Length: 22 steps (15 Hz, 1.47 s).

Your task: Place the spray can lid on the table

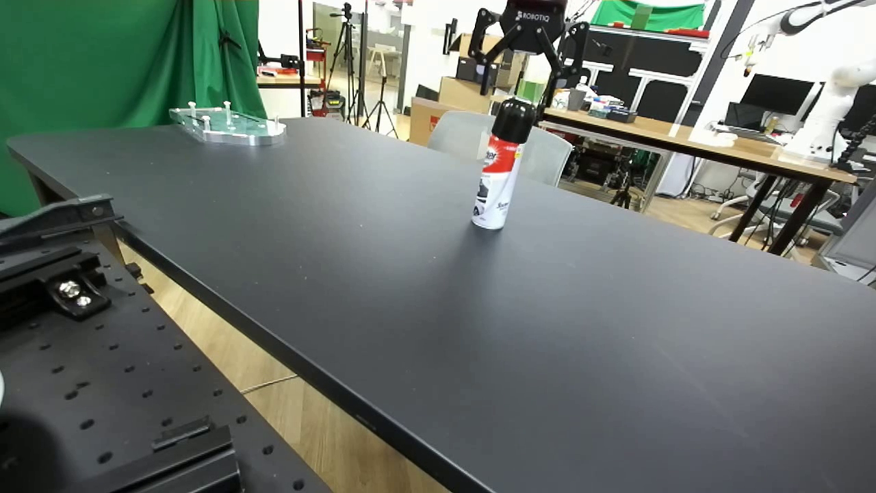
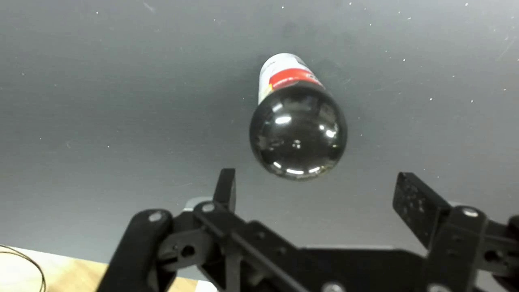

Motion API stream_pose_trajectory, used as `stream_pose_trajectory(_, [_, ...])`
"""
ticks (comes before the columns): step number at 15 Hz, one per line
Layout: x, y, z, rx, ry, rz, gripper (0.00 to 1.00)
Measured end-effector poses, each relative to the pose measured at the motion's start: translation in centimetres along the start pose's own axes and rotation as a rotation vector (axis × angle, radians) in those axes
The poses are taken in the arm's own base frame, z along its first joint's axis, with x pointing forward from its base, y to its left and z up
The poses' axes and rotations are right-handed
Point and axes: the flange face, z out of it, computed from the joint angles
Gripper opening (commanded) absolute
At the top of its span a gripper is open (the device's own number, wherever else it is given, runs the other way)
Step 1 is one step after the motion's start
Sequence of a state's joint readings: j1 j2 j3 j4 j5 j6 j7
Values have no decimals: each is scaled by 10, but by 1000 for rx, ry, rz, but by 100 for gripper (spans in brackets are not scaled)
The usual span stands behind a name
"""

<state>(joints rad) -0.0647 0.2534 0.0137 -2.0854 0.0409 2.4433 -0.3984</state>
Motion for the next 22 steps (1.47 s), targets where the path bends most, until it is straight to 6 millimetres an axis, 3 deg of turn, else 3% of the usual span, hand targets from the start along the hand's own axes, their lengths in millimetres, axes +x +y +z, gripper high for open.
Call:
stream_pose_trajectory(9, [-11,8,6,12,-42,18,100])
stream_pose_trajectory(10, [-12,7,8,16,-52,18,75])
stream_pose_trajectory(11, [-13,7,9,19,-60,18,74])
stream_pose_trajectory(17, [-16,6,10,26,-76,19,33])
stream_pose_trajectory(22, [-15,6,-1,1,-62,13,33])
